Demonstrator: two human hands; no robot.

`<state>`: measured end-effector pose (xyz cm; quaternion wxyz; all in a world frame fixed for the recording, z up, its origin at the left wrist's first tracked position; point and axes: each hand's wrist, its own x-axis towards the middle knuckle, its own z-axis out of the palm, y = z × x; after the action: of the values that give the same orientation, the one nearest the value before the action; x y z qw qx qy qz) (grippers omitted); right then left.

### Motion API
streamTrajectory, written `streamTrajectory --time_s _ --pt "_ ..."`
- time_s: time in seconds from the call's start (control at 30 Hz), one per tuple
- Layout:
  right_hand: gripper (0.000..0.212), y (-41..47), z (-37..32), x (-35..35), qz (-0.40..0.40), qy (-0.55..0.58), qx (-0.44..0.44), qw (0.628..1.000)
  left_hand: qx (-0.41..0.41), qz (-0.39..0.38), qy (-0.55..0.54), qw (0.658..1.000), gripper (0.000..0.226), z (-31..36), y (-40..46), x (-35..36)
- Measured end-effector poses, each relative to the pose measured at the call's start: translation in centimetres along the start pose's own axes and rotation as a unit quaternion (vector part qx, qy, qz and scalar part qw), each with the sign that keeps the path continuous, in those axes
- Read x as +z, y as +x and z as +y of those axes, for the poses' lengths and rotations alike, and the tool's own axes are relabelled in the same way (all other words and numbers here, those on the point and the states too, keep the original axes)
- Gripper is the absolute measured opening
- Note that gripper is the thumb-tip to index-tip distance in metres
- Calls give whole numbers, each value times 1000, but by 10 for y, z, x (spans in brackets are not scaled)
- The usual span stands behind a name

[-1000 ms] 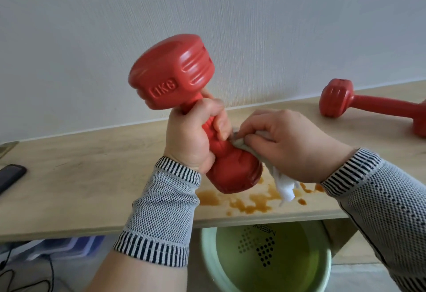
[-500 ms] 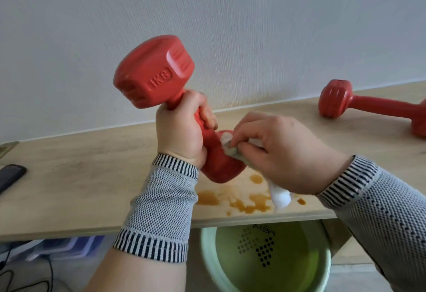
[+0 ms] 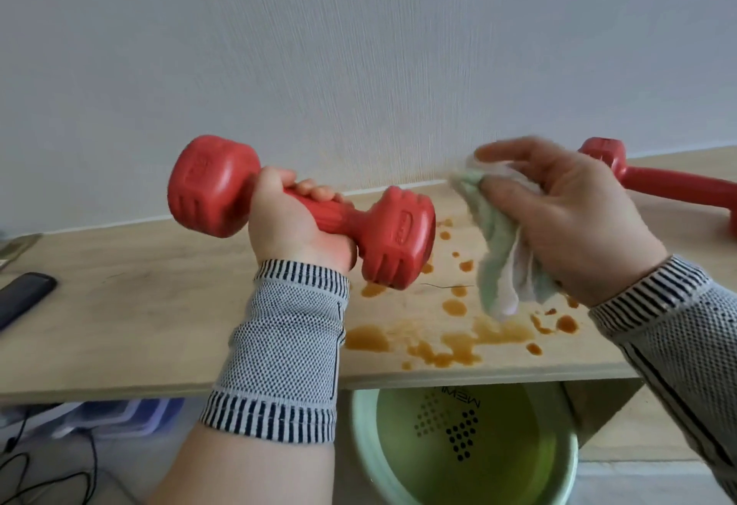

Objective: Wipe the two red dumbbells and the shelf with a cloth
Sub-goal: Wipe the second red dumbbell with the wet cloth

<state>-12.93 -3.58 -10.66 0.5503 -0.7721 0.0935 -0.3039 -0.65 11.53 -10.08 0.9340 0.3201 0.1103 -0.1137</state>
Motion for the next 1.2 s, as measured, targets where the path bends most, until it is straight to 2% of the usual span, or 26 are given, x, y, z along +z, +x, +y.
streamTrajectory --time_s 0.1,0.23,0.33,0.5,0.63,0.77,0.9,0.93,1.07,1.2 --pt "26 -7 -2 15 -3 -30 -59 998 -6 20 -24 999 26 -2 4 -3" --pt "17 -15 7 43 -18 -165 -193 967 15 43 20 999 29 -10 7 -1" --pt "16 -20 18 54 -64 -189 -238 951 29 66 68 995 30 -11 10 -4" --pt "13 -4 24 48 10 -181 -202 962 31 85 61 994 31 -11 10 -5" --pt "13 -16 20 56 -58 -187 -235 952 44 99 71 992 27 -6 12 -6" --pt "11 0 25 39 12 -192 -195 962 43 85 70 993 26 -9 9 -5" --pt "13 -20 21 51 -75 -181 -225 954 51 90 87 991 25 -8 8 -5" --pt "14 -20 21 52 -79 -179 -227 954 46 88 85 991 24 -8 8 -6" --pt "13 -4 25 38 10 -176 -191 966 39 83 71 993 24 -11 8 -7" --pt "14 -21 21 55 -64 -171 -230 956 31 98 73 992 24 -11 8 -7"
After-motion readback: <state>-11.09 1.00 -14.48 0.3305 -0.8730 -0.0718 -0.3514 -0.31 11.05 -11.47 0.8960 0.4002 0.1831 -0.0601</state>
